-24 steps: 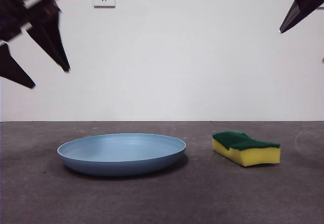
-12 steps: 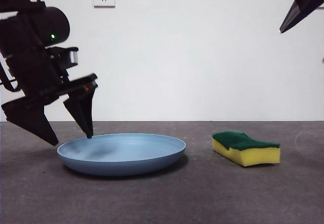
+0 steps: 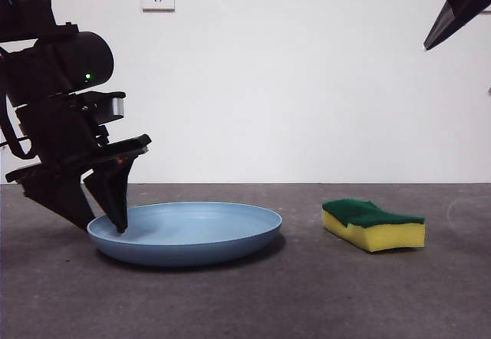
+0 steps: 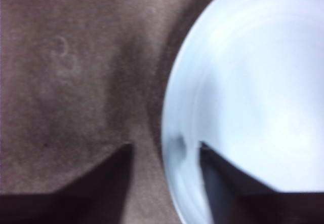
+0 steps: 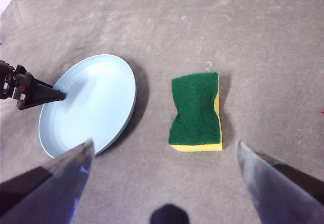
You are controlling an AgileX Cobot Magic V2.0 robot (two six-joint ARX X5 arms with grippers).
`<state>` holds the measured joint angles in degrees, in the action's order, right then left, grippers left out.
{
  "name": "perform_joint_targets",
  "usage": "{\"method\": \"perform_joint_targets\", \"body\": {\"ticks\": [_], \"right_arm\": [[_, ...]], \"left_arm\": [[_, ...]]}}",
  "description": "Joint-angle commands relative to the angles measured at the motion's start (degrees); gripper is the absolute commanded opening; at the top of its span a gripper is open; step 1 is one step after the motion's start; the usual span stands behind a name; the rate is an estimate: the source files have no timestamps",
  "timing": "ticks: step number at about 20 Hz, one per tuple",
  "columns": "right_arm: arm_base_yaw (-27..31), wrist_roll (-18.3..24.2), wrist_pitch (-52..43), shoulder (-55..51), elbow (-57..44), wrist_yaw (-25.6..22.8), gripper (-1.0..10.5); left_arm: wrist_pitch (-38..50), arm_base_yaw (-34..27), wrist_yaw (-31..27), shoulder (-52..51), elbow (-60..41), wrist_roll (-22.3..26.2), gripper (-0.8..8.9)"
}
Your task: Pick up the plate,pick up the cloth,clean the plate with the cloth
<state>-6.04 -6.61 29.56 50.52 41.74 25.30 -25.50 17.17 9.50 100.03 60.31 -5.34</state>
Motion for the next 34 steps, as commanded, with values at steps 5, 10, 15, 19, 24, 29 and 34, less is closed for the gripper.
{"method": "perform_joint_targets", "body": {"ticks": [5, 10, 15, 19, 24, 29, 34], "right_arm": [[-0.17, 0.50, -0.31, 1.55, 1.70, -0.13, 4.7], [-5.29, 2.86, 1.49, 9.70, 7.96, -5.11, 4.7], [-13.40, 6.78, 3.43, 20.94, 13.22, -16.20, 4.7], [-16.63, 7.63, 0.37, 29.03, 14.01, -19.87, 4.5], [-16.96, 7.63, -5.11, 36.30, 14.01, -19.91, 3.9], [-16.94, 8.17, -8.83, 42.36, 14.03, -19.96, 3.9], [-16.83, 8.68, -11.37, 45.53, 14.03, -22.69, 3.8]], "left_arm": [[0.37, 0.74, -0.22, 0.33, -0.13, 1.11, -0.09], [-0.17, 0.85, -0.20, -2.86, -0.11, 1.11, -0.09], [-1.99, 0.85, -0.37, -6.78, -0.09, 1.16, -0.09], [-2.67, 0.85, -0.37, -11.08, -0.09, 1.14, -0.09], [-3.76, 0.85, -0.35, -14.88, -0.09, 1.14, -0.08], [-6.01, 0.85, -0.28, -15.61, -0.09, 1.16, -0.09], [-7.10, 0.85, -0.28, -15.61, -0.09, 1.16, -0.09]]}}
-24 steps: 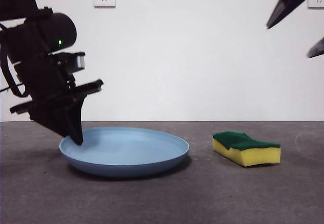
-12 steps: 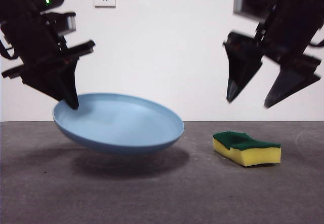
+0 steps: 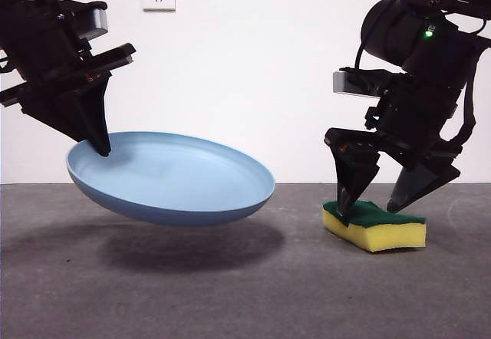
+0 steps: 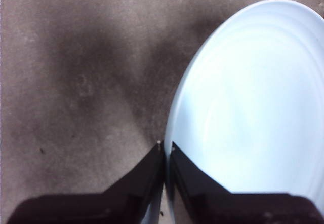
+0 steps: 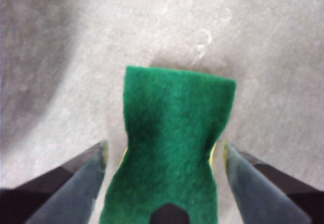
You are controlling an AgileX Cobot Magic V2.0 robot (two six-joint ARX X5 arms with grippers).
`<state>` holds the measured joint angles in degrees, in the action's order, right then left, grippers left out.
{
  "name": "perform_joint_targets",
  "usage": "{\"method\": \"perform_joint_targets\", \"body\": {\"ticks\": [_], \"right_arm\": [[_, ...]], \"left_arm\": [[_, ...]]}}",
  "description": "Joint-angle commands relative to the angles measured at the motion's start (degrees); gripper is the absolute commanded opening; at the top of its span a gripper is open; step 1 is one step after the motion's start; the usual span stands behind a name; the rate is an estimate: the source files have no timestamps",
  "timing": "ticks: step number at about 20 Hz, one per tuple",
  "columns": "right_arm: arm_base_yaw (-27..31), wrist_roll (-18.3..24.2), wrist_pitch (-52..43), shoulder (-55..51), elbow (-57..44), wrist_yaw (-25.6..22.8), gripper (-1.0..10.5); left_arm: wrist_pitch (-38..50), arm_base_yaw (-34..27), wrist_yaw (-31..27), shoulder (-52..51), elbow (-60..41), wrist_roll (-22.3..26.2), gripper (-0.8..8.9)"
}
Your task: Pick up the plate,pick up the cloth,clean the plate with the cloth
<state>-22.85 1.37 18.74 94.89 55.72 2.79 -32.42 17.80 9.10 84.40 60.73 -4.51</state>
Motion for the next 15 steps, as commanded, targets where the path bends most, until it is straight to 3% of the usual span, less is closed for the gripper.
{"method": "perform_joint_targets", "body": {"ticks": [1, 7, 10, 14, 15], "right_arm": [[0.17, 0.72, -0.81, 1.73, 0.04, -0.13, 3.8], [0.28, 0.68, -0.92, 4.44, 0.04, -0.17, 3.7], [0.28, 0.74, -0.94, 4.44, 0.04, -0.17, 1.5], [0.28, 1.14, -0.92, 4.44, 0.04, -0.11, -0.1], [0.26, 1.09, -0.92, 4.42, 0.07, -0.11, -0.1]], "left_arm": [[-0.24, 0.22, 0.13, 0.02, -0.50, 0.33, -0.09], [-0.28, 0.22, 0.20, 0.02, -0.50, 0.33, -0.09], [-0.31, 0.22, 0.17, 0.00, -0.50, 0.33, -0.09], [-0.28, 0.22, 0.15, 0.02, -0.50, 0.33, -0.09], [-0.26, 0.22, 0.15, 0.02, -0.50, 0.31, -0.09]]}}
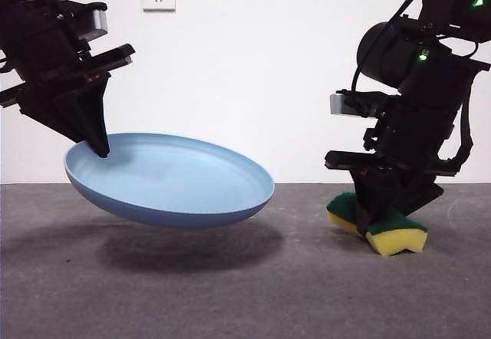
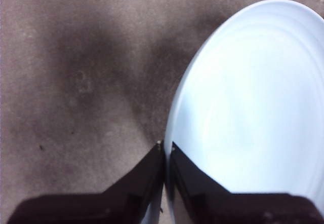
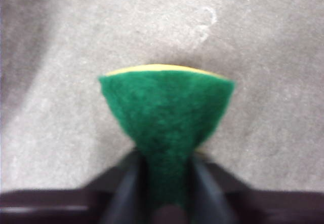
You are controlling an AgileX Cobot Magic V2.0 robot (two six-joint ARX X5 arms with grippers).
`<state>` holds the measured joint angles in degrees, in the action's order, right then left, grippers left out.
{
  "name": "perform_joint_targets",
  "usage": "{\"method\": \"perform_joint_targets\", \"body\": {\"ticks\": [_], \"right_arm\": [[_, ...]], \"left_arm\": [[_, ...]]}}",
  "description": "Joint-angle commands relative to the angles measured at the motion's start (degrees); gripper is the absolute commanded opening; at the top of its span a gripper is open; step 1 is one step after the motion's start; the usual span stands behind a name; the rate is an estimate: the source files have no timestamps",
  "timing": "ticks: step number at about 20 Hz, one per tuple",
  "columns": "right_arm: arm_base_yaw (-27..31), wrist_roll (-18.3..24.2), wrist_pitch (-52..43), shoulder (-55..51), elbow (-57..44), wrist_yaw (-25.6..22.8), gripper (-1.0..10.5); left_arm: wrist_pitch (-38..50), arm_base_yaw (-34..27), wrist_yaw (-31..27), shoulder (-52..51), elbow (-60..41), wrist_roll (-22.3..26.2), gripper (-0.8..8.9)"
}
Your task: Pick up the plate,pick up the cloth,clean the plate with the cloth
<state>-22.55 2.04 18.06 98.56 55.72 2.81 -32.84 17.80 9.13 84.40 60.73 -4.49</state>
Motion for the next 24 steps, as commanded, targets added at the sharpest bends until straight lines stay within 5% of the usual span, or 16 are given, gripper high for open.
{"method": "perform_joint_targets", "body": {"ticks": [1, 13, 17, 20, 24], "right_arm": [[-0.09, 0.35, -0.24, 0.63, 0.09, 0.11, -0.1], [-7.91, -13.20, 0.39, -18.08, 0.44, 7.74, -0.1], [-13.92, -13.18, 0.39, -19.50, 0.44, 6.29, -0.1], [-17.97, -13.16, 0.13, -19.04, 0.44, -1.31, -0.1], [-20.85, -13.18, 0.02, -17.42, 0.44, -3.23, -0.1]], "left_arm": [[0.17, 0.24, 0.13, 0.02, -0.50, 0.28, -0.09], [3.08, 5.01, -2.91, 0.04, -0.50, -2.05, -0.09], [4.11, 9.35, -1.42, 0.04, -0.50, -3.50, -0.09], [4.11, 12.26, 1.66, 0.04, -0.50, -5.18, -0.09], [4.50, 14.64, 1.99, 0.04, -0.50, -6.67, -0.09]]}}
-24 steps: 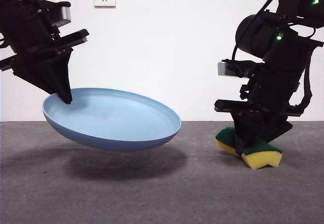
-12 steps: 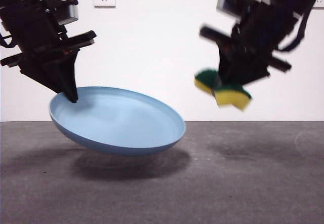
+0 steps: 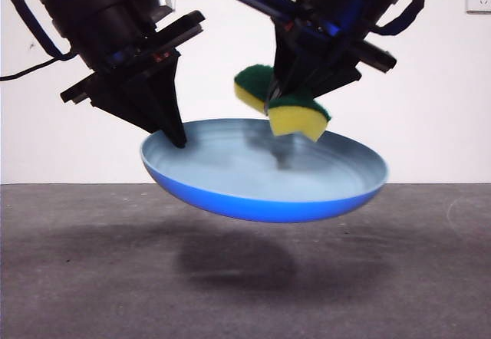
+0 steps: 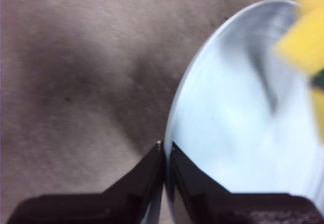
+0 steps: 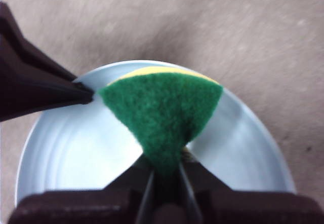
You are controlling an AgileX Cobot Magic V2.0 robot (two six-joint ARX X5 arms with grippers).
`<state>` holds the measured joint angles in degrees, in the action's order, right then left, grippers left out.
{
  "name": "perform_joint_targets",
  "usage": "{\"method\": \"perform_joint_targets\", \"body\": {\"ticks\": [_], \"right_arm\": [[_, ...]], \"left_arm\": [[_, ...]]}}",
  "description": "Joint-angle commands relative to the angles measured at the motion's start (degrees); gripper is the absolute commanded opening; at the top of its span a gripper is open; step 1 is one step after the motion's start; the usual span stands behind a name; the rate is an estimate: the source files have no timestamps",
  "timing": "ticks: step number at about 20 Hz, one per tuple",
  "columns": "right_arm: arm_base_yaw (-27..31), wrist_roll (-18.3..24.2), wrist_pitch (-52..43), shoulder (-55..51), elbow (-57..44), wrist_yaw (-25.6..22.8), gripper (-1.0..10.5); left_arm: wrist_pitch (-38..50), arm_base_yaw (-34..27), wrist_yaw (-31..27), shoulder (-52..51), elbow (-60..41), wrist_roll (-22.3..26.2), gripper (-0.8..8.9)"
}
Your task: Pick up the plate,pick up the cloth,clean the plate with the cloth
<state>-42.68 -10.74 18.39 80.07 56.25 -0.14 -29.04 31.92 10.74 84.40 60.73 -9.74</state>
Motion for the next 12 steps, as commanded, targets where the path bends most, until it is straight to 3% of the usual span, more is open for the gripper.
{"method": "perform_joint_targets", "body": {"ticks": [1, 6, 12], "right_arm": [[-1.05, -0.39, -0.44, 1.86, -0.09, -0.26, -0.1], [-1.75, -0.39, -1.64, 5.14, -0.09, 2.91, -0.1], [-4.72, -0.37, 0.92, 5.22, -0.09, 9.38, -0.1]], "left_arm": [[0.92, 0.81, 1.09, 0.04, -0.50, -2.10, -0.09], [3.87, 0.81, 7.76, 0.02, -0.50, -4.07, -0.09], [5.38, -0.46, 7.63, 0.02, -0.50, -4.22, -0.09]]}}
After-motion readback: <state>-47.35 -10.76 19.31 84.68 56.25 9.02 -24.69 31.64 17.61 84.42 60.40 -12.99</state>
